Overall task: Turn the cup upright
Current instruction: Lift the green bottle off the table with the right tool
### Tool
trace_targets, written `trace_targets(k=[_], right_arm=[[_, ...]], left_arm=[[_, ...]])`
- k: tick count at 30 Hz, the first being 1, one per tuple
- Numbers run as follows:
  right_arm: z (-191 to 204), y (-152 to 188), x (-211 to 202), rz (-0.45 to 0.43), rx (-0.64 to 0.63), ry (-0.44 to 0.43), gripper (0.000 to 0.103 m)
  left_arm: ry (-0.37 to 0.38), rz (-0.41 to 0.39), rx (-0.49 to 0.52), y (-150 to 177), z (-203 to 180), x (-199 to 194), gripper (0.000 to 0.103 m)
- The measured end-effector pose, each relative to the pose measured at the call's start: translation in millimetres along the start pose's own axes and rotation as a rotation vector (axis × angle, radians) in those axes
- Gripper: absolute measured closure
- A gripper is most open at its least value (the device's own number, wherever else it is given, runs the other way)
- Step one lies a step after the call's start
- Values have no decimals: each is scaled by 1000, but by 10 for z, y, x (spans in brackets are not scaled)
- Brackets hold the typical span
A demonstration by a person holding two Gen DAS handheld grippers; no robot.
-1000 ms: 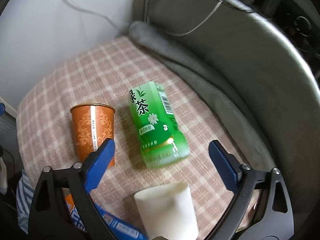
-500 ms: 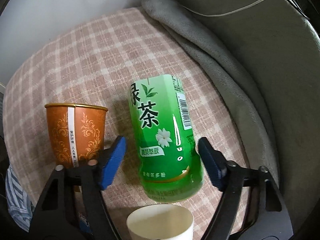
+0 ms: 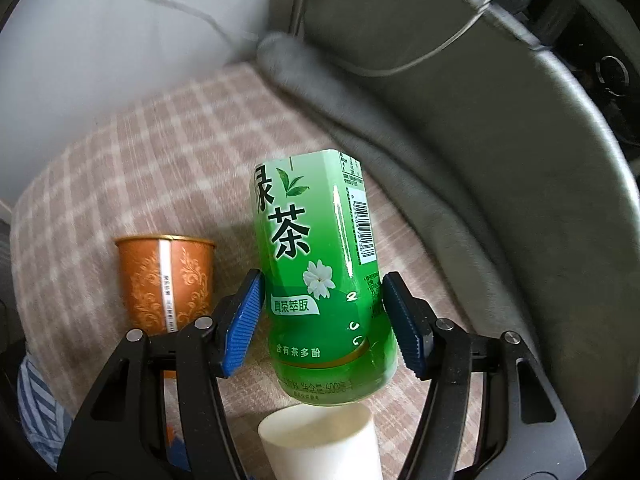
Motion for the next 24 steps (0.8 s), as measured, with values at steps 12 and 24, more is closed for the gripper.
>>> trace_targets(k=[12, 24], right_arm=[[-230, 561, -1158, -207, 245, -7, 39], [-289, 2200, -1667, -234, 733, -145, 39]], left_arm=[[57, -49, 53, -81, -298, -240, 20], [257, 15, 150, 67, -1066, -296, 20]])
Point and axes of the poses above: each gripper's, at about its wrist camera, not at the fingertips, and x roughly the way its jaws point, z to its left, y to its underside, the point moved 9 cm from there along x, roughly the way its jaws point, and after that the axes turned 5 degrees about x, right-handed, at the moved point
